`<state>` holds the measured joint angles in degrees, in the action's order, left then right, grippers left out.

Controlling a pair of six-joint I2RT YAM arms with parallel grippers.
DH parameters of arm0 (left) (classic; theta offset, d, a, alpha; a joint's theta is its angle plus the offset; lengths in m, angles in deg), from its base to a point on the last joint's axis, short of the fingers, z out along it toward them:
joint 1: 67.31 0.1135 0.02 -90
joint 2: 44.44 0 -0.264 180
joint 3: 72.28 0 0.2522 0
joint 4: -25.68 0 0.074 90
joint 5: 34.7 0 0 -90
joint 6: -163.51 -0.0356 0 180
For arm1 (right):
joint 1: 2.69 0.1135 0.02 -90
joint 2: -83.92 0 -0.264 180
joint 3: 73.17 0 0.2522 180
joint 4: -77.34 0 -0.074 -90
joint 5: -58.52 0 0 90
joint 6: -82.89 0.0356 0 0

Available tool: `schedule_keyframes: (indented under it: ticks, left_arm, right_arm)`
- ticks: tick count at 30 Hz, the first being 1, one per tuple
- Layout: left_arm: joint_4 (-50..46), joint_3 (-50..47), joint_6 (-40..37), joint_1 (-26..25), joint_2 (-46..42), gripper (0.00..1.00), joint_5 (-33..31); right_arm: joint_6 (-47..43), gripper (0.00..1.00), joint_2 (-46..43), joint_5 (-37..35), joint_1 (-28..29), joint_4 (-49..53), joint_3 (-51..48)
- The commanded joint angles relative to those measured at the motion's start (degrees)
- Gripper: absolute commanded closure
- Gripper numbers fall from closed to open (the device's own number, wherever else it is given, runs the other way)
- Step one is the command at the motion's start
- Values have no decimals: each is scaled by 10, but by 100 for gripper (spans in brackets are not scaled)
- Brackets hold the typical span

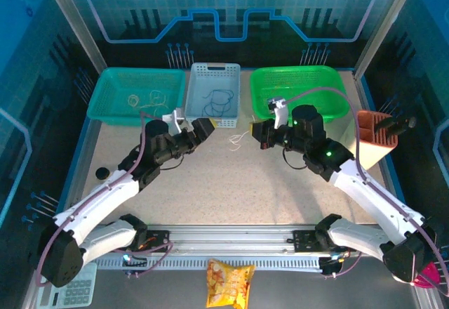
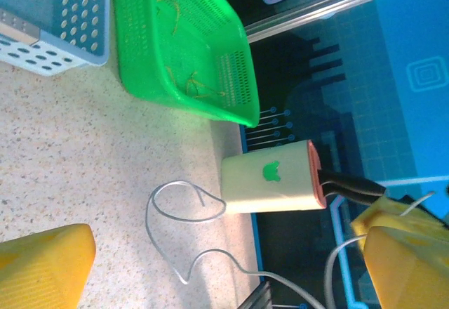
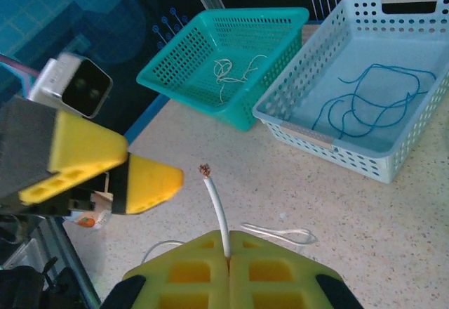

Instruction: Untangle the cables

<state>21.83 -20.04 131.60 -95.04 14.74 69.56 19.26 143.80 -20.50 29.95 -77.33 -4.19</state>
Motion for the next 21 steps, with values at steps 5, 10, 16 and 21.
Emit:
schedule_keyframes:
  ticks: [5, 10, 16, 21]
  left_arm:
    - [27, -26, -109, -19, 0, 9, -11]
    - [14, -33, -214, -19, -13, 19, -1]
    - [-17, -23, -309, -20, -17, 35, 25]
    - [-39, -6, -343, -21, -5, 38, 31]
  right_arm:
    - [15, 100, -14, 19, -7, 11, 24]
    - [15, 100, -15, 40, -9, 18, 32]
    - [10, 100, -10, 57, -12, 31, 43]
    - [16, 100, -9, 64, -11, 25, 44]
